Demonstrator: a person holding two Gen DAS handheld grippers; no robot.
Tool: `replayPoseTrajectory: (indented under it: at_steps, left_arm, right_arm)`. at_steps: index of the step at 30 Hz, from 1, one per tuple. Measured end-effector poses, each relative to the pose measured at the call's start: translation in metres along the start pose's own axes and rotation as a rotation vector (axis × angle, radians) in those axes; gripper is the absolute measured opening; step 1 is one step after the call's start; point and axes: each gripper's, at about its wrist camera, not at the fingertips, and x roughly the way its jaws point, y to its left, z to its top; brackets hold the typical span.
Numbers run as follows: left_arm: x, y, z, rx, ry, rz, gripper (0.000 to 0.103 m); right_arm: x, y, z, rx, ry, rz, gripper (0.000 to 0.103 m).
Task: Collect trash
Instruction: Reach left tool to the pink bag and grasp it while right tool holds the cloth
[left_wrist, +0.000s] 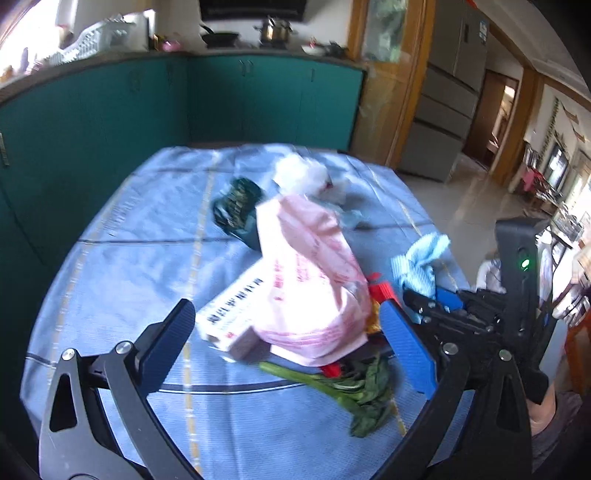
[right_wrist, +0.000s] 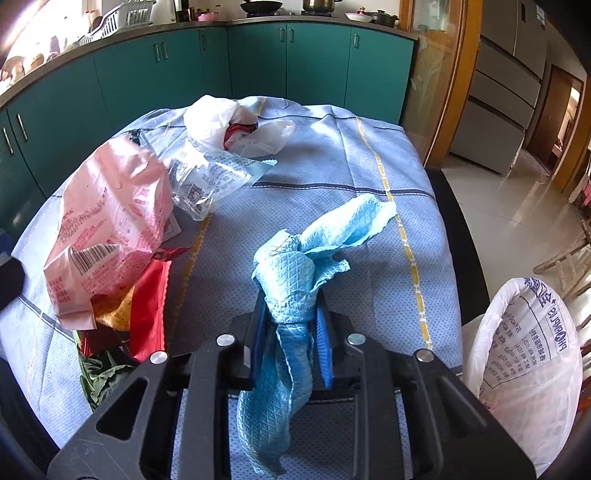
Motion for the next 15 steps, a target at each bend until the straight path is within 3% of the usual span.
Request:
replayPoseTrajectory:
  at_steps: [3,5,7,9,11,15]
  left_arm:
    - [0.014,-0.002,-0.003,0.006,0.038,0.01,0.099]
    - [0.017,0.001,-0.005,-0.003,0.046,-0.001,0.089]
    - [0.02,0.006,-0.007,-0.014,0.064,-0.015,0.062]
    - [0.021,0.012,-0.008,-0.037,0.073,-0.046,0.046]
    - [0.02,0.017,-0.009,-0.056,0.068,-0.055,0.041]
    - [0.012,0.025,-0.012,-0.06,0.07,-0.078,0.015]
  right_arm:
    - [0.0,-0.003,0.0,0.008,0.0,-0.006,0.025]
    - [-0.001,-0.004,0.0,0.011,0.0,-0.008,0.025]
    - [-0.001,-0.006,0.0,0.017,-0.002,-0.014,0.025]
    - [-0.001,-0.007,-0.001,0.022,-0.002,-0.015,0.025]
    - [-0.002,-0.008,0.0,0.027,-0.005,-0.015,0.025]
    - [-0.001,-0.009,0.001,0.035,-0.007,-0.017,0.025]
